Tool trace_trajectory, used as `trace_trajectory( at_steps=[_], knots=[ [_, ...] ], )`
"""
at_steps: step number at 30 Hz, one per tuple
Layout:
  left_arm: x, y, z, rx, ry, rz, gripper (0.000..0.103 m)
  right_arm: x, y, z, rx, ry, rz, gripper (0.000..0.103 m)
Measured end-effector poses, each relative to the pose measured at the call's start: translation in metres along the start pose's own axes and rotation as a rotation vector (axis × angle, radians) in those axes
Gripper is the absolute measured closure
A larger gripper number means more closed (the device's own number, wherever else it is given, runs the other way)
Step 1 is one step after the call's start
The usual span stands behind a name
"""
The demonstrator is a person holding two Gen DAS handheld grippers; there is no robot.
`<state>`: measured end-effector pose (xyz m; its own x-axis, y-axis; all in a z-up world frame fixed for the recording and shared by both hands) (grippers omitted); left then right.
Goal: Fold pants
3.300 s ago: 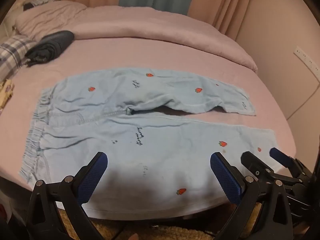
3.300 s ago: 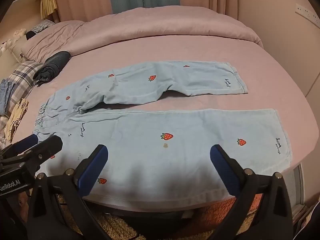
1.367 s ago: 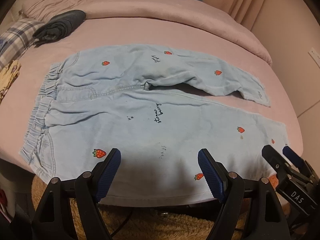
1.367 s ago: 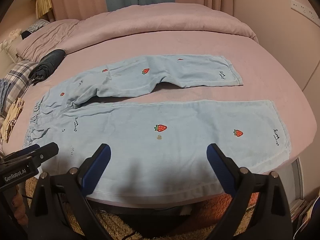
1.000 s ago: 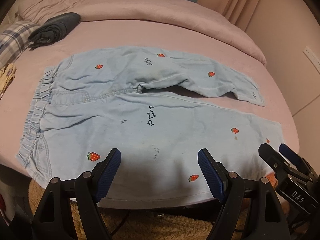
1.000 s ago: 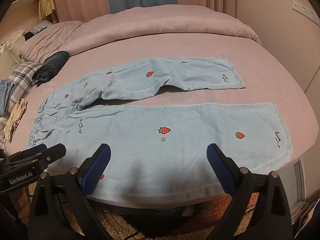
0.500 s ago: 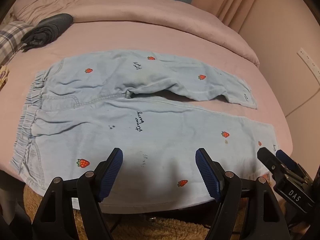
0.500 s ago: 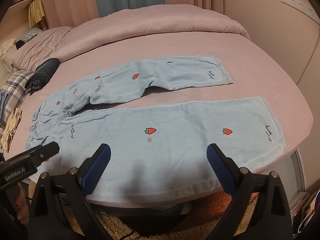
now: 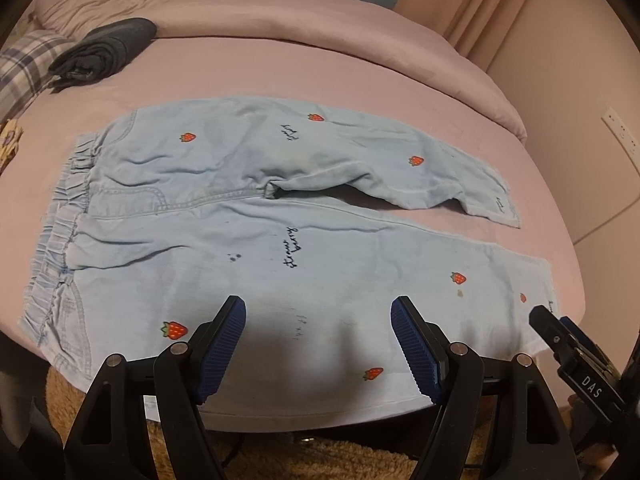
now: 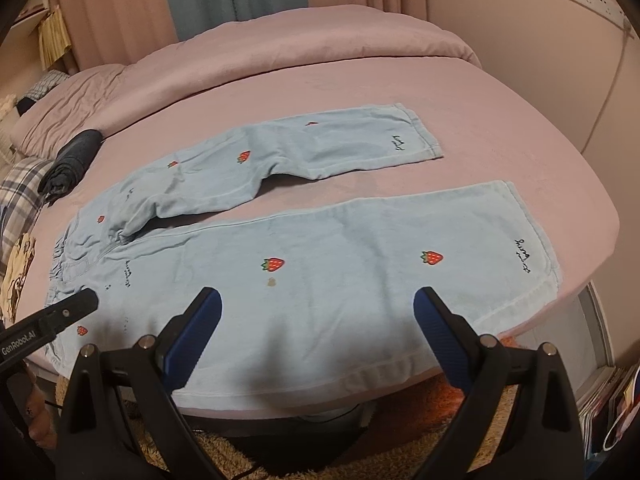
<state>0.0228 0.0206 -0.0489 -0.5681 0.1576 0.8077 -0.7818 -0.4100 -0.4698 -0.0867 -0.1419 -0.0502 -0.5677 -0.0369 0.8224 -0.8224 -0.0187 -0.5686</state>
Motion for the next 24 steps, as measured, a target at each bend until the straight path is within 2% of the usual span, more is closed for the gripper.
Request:
trace_trajectory(
  at_steps=[13, 16, 19, 21, 24],
  knots=[
    [0.005, -0.006, -0.015, 0.042, -0.016, 0.023, 0.026, -0.002, -0.001, 0.011, -0.028, -0.007, -0.007, 0.005],
    [0.011, -0.01, -0.027, 0.036, -0.042, 0.04, 0.026, -0.002, -0.002, 0.014, -0.026, -0.02, -0.002, 0.005],
    [0.023, -0.019, -0.06, 0.086, -0.084, 0.076, 0.026, -0.001, -0.008, 0.03, -0.034, -0.016, 0.016, 0.005],
    [0.031, -0.025, -0.092, 0.126, -0.137, 0.096, 0.026, -0.008, -0.012, 0.058, -0.072, 0.042, -0.002, 0.005],
    [0.038, -0.027, -0.137, 0.139, -0.293, 0.118, 0.026, -0.028, -0.018, 0.115, -0.151, 0.133, -0.061, 0.005]
  ],
)
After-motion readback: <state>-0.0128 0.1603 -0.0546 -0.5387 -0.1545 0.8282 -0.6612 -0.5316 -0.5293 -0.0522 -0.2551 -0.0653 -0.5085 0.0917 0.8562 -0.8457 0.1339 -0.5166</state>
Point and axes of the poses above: each gripper's, at about its wrist camera, not at the fingertips, and x roughly against the way its jaws point, z to its right, y to its underside, the point moved 3 cm from there along -x, roughly the way its jaws point, and after that the axes turned 6 degrees about y, right-handed, at the moved point
